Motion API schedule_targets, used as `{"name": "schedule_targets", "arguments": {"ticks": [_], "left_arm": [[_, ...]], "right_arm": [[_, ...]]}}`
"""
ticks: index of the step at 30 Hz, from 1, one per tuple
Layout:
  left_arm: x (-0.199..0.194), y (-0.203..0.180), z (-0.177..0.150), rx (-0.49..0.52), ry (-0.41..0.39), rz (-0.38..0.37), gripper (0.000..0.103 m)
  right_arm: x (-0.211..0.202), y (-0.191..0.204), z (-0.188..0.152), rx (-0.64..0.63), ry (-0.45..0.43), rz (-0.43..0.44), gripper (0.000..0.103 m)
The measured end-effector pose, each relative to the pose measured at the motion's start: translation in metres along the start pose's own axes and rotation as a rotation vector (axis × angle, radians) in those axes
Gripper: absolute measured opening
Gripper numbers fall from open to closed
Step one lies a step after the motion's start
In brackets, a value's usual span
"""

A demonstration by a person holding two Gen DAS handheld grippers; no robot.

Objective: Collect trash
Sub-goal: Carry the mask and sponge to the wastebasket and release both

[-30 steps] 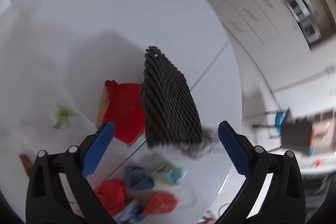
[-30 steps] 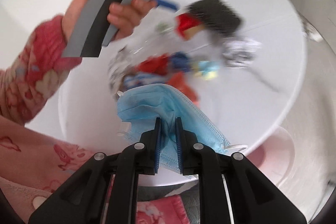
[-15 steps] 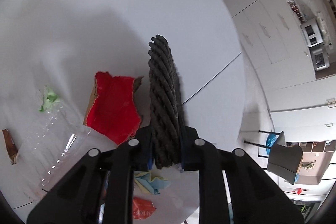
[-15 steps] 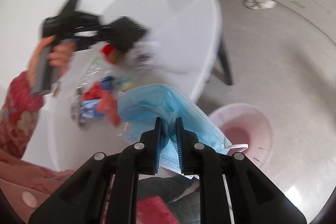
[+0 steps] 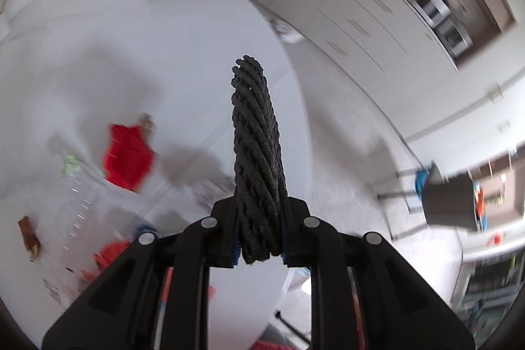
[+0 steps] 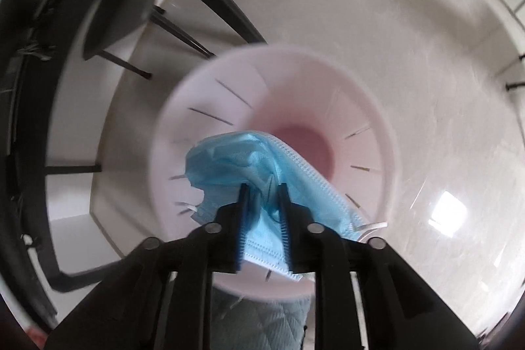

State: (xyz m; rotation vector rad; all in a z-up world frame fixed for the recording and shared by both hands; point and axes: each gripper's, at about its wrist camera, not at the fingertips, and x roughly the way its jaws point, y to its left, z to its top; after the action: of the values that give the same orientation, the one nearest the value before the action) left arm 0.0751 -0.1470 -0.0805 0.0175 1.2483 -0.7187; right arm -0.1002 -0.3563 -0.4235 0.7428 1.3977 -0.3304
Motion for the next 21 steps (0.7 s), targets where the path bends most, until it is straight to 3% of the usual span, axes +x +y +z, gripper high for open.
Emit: {"name": "schedule_targets", "arguments": {"ticks": [1, 3, 5, 8, 14, 21], "left_arm": [[0.005, -0.007, -0.001, 0.017, 0.015, -0.011, 0.017], [0.012, -0.018, -0.011, 0.063, 0.046, -0.025, 0.017], [0.026, -0.037, -0.023, 0.119, 0.089, -0.029, 0.017], [0.044, -0.058, -0.038, 0.172, 0.147, -0.045, 0.017], [0.094, -0.105, -0.068, 0.273, 0.263, -0.069, 0.017], [0.177, -0.131, -0.109, 0.345, 0.402, 0.026, 0.017]], "right_arm": [[0.007, -0.002, 0.001, 0.012, 0.008, 0.005, 0.033], [0.022, -0.005, 0.001, 0.045, 0.020, 0.019, 0.064], [0.020, -0.010, -0.002, 0.056, 0.014, 0.013, 0.070], [0.002, -0.006, -0.007, 0.066, -0.017, 0.011, 0.077], [-0.090, -0.046, -0.032, 0.085, -0.186, -0.039, 0.092], [-0.150, -0.099, -0.065, 0.162, -0.274, -0.083, 0.093]]}}
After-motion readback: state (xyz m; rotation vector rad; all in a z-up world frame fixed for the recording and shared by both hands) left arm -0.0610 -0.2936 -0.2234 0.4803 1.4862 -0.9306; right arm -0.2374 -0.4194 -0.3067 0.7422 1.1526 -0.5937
